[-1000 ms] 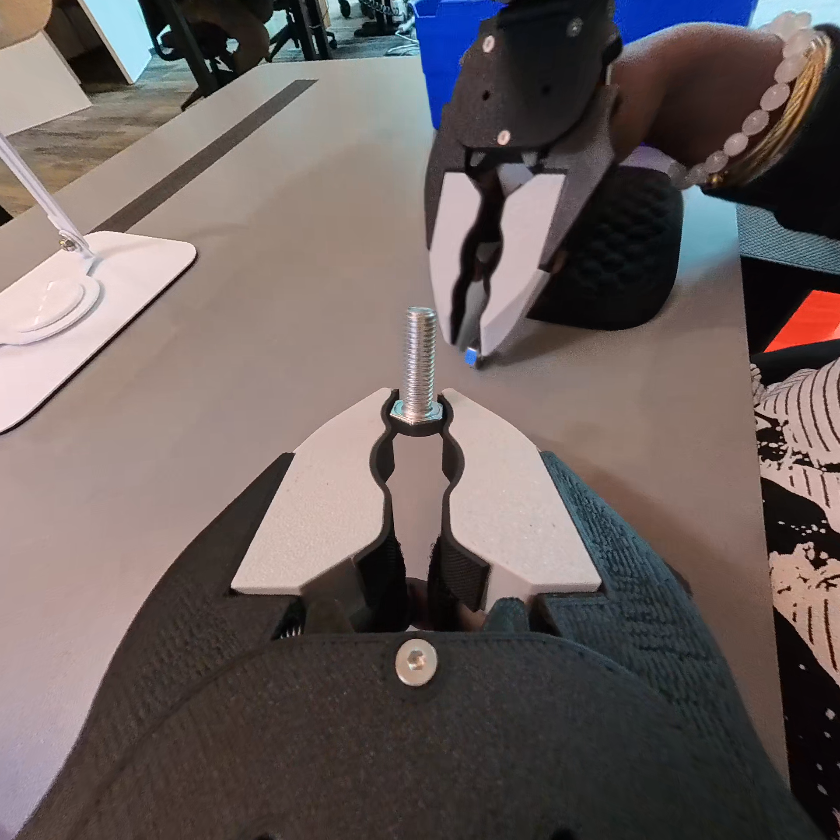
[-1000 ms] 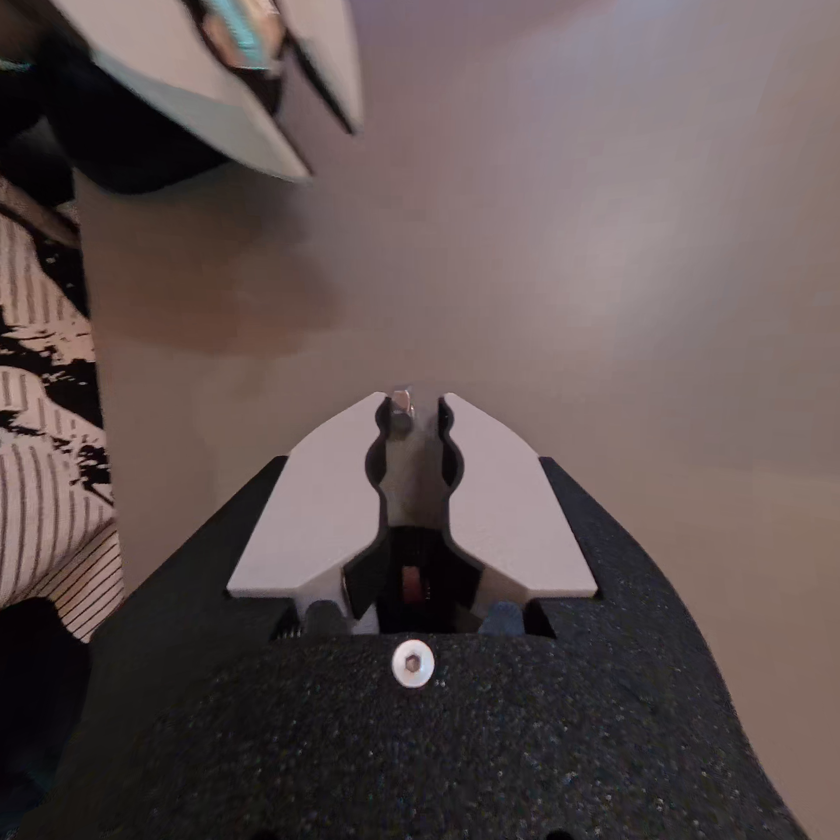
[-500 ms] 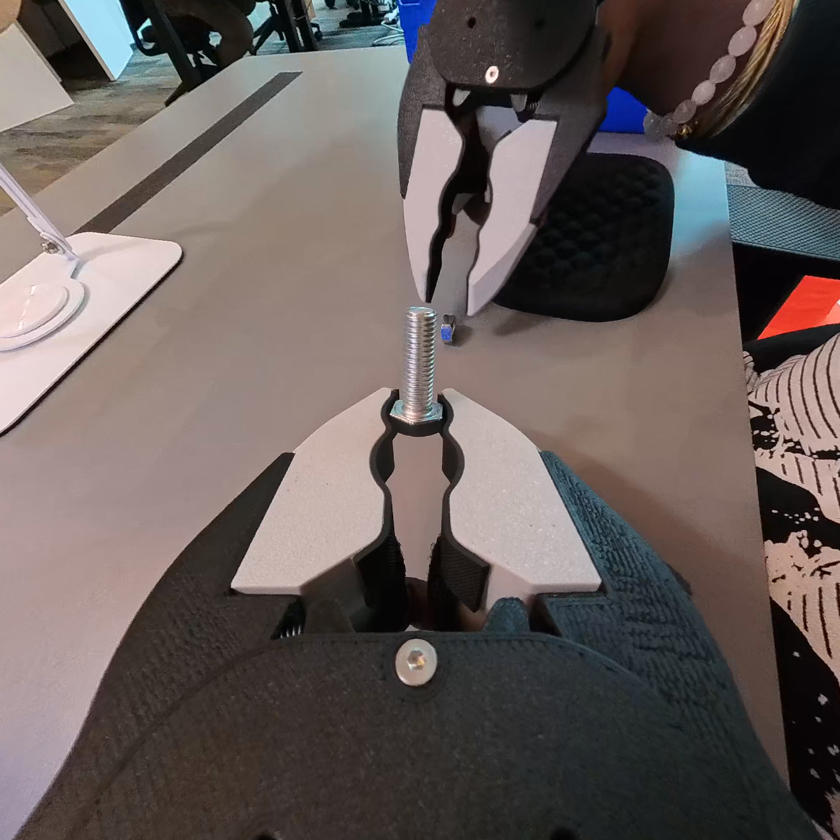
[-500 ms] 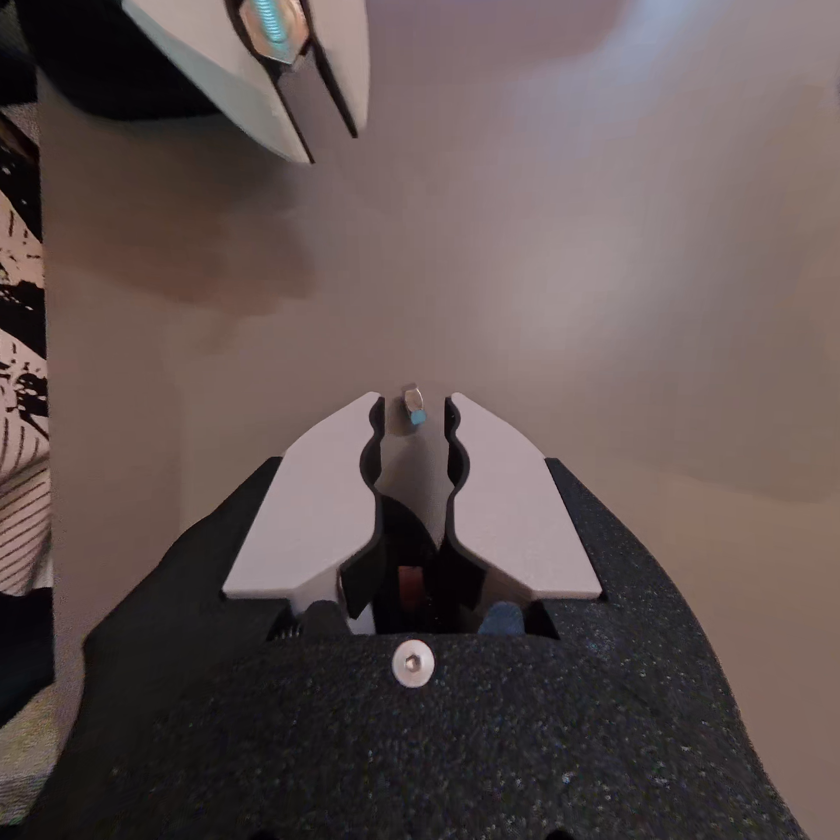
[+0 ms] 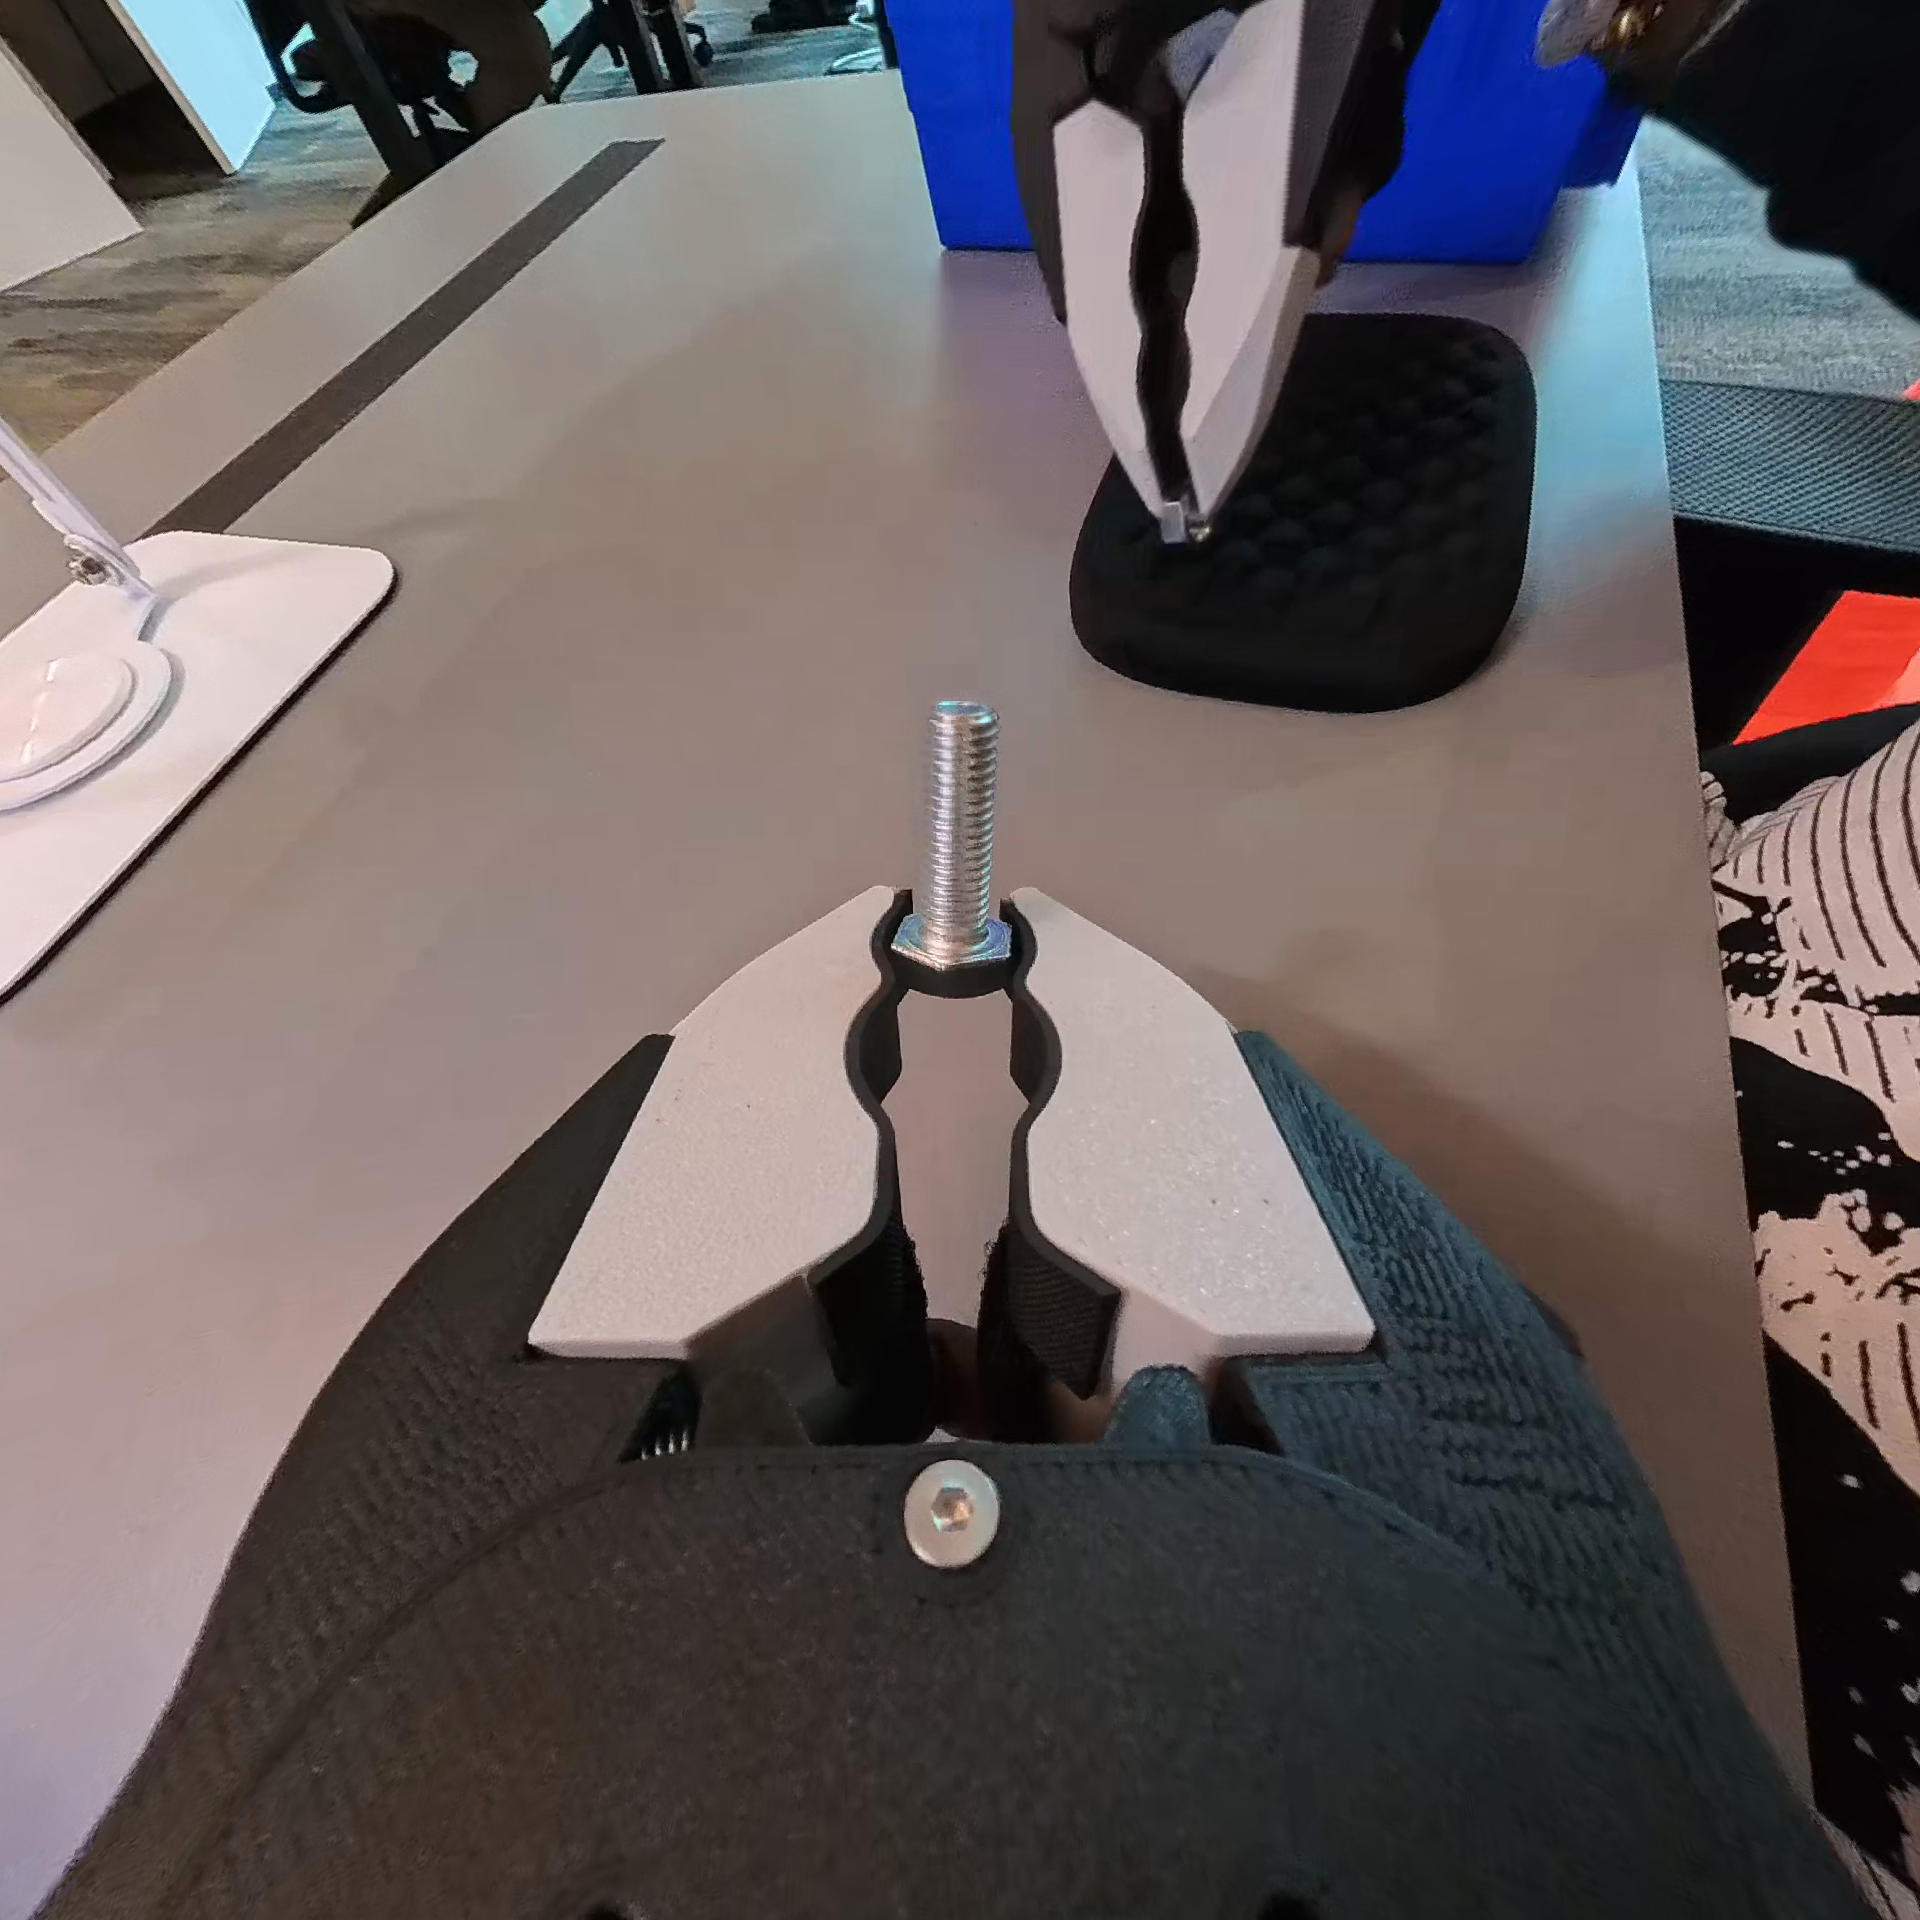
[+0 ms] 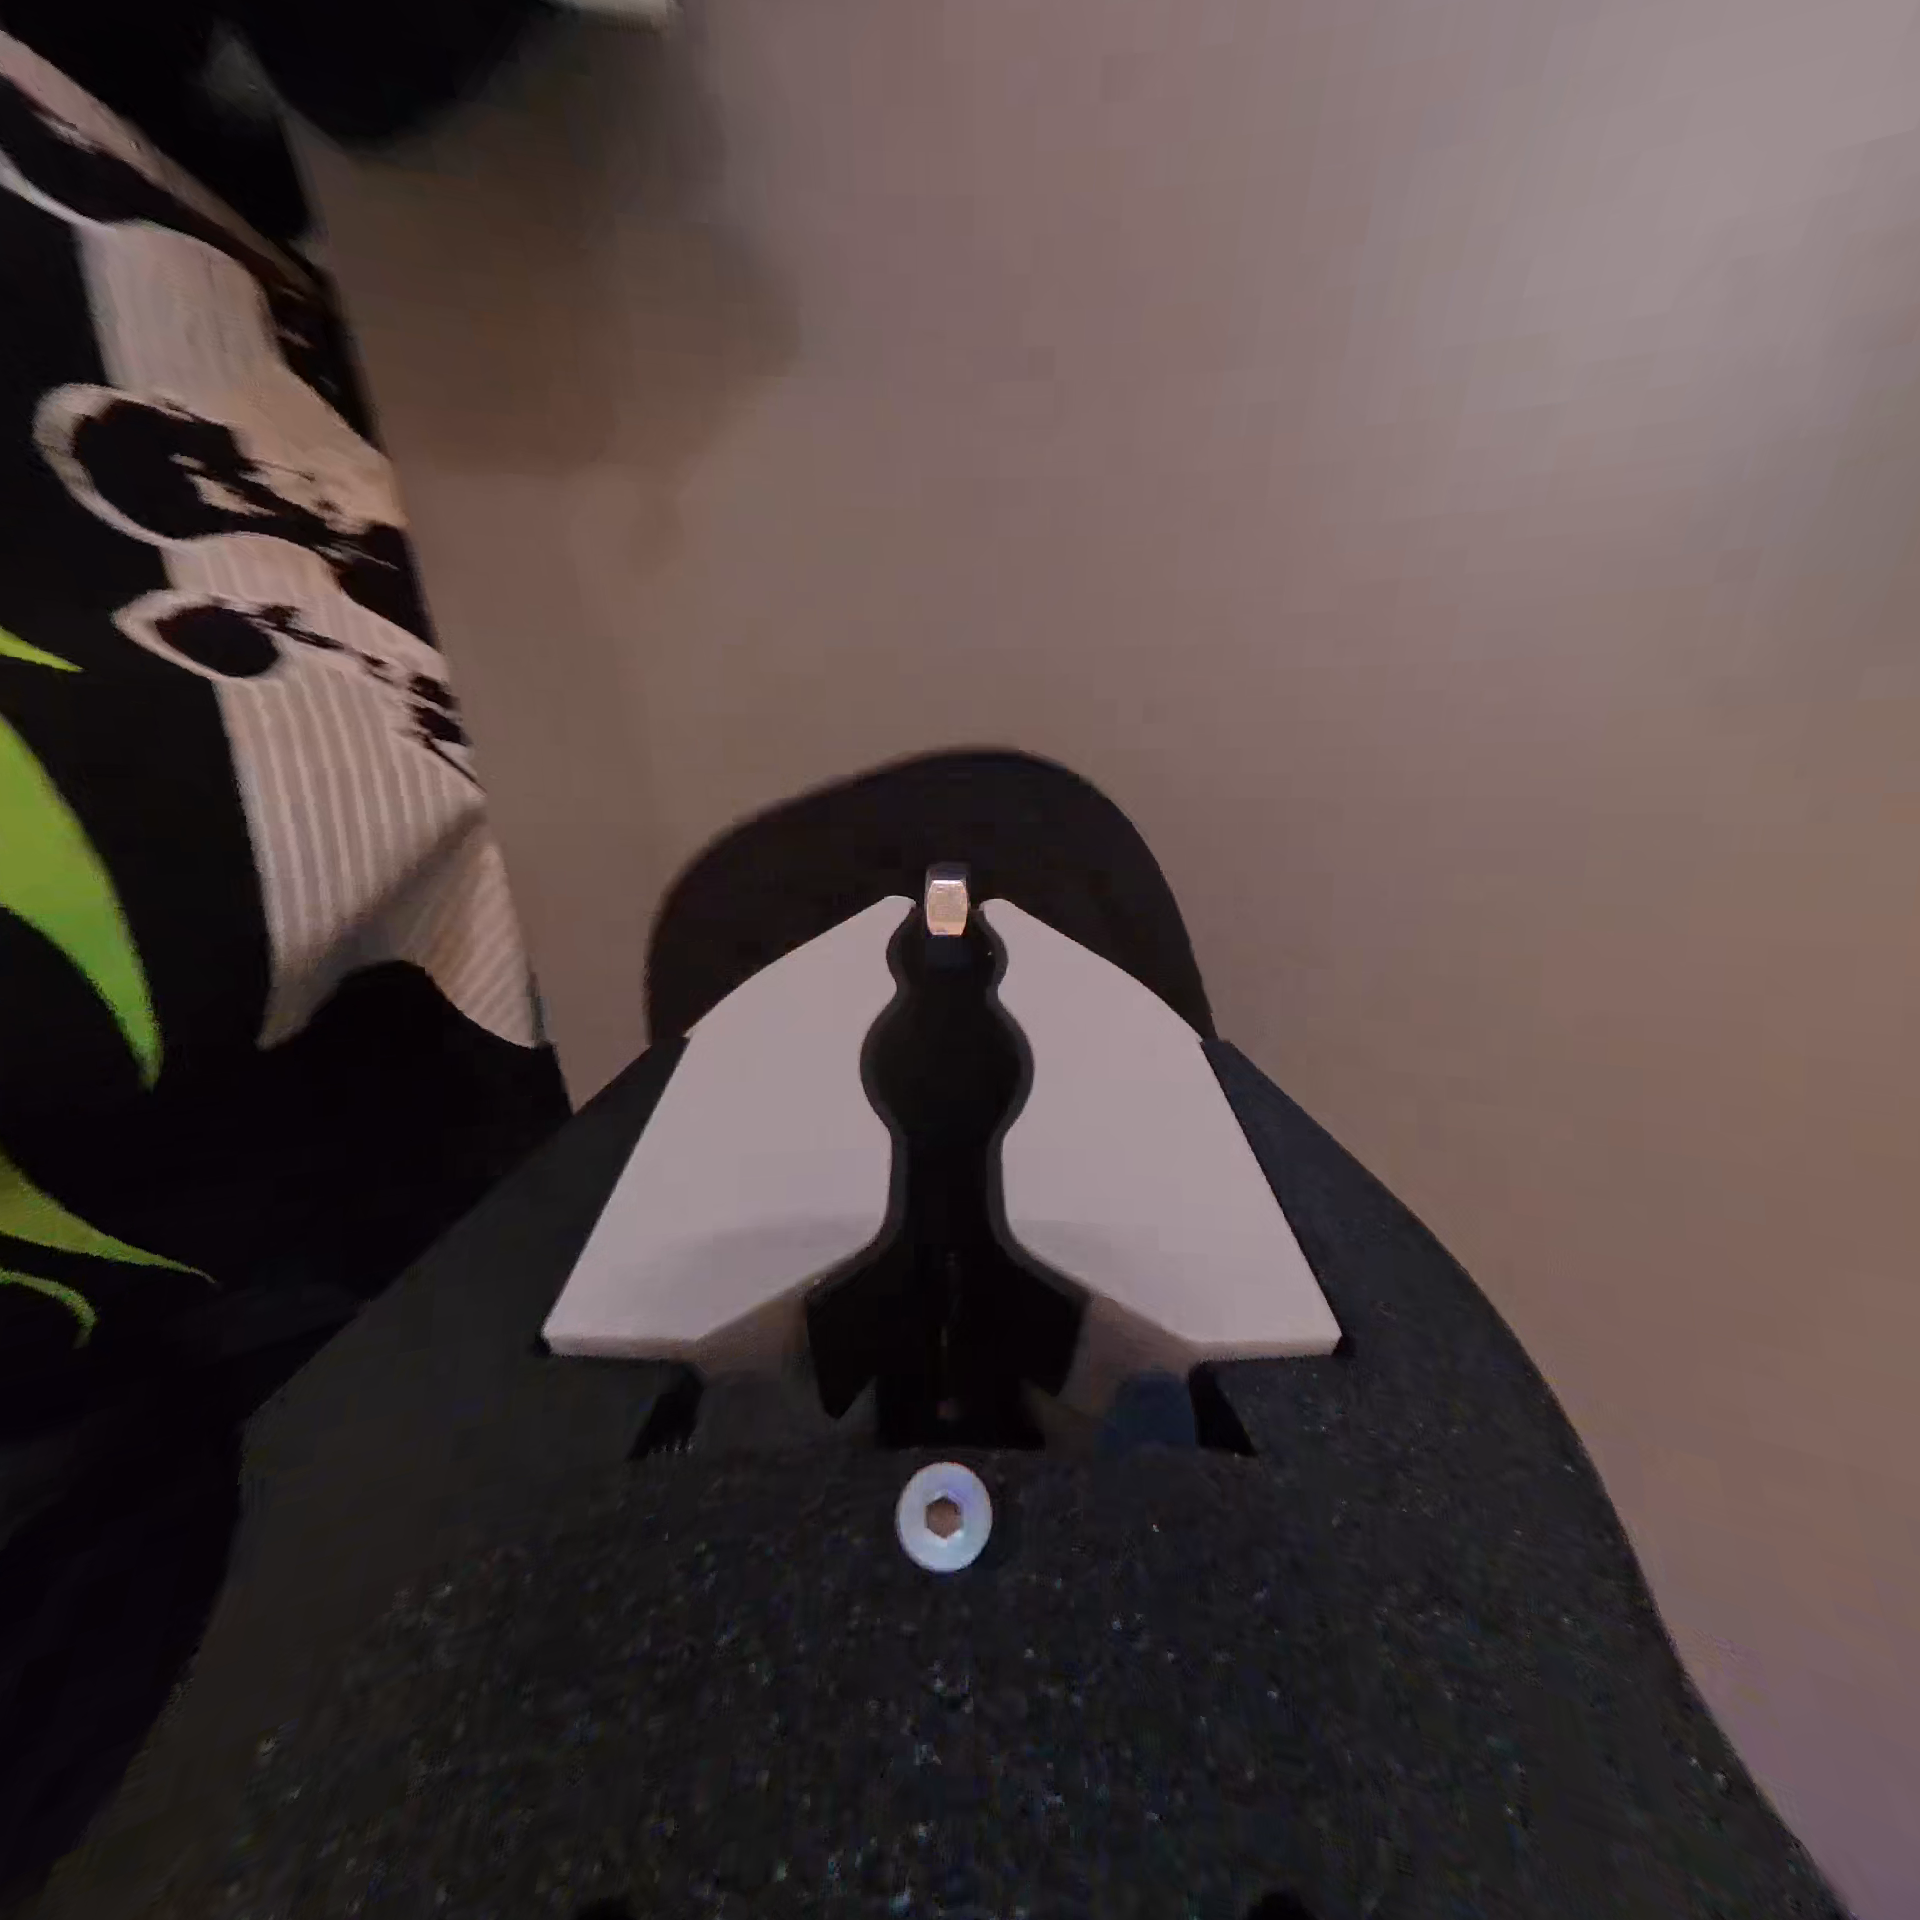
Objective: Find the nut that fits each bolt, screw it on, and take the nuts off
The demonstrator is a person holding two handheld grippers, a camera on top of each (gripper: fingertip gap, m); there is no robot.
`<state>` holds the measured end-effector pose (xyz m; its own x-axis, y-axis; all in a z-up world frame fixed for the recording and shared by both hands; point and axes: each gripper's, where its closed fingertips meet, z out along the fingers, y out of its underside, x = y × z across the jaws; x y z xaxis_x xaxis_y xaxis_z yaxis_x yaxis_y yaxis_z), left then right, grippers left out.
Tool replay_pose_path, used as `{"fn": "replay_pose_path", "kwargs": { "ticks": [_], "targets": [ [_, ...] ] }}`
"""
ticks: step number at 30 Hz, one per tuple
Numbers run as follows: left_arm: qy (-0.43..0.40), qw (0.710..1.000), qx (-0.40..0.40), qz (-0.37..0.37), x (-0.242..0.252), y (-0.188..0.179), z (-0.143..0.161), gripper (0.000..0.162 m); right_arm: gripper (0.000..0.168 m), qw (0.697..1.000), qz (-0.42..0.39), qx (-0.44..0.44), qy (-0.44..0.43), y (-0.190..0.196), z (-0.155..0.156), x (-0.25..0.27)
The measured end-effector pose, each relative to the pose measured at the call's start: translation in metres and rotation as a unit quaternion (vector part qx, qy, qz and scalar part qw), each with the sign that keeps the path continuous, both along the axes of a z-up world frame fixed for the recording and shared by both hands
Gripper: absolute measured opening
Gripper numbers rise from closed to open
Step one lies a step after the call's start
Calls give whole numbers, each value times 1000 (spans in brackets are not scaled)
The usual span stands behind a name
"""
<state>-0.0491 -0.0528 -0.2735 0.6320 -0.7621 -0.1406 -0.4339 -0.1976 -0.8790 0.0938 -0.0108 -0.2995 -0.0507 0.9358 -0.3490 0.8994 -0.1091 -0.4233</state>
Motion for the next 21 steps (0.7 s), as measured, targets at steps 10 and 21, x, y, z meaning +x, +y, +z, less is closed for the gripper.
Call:
{"fn": "replay_pose_path", "kwargs": {
  "ticks": [10,21],
  "targets": [
    [3,1000,-4,-1,1,0,-2,17,25,989,27,131,66,14,14,-3],
    [24,1000,-10,-14,4,-2,-9,16,29,966,145,215,18,7,-1,-4]
  ]
}}
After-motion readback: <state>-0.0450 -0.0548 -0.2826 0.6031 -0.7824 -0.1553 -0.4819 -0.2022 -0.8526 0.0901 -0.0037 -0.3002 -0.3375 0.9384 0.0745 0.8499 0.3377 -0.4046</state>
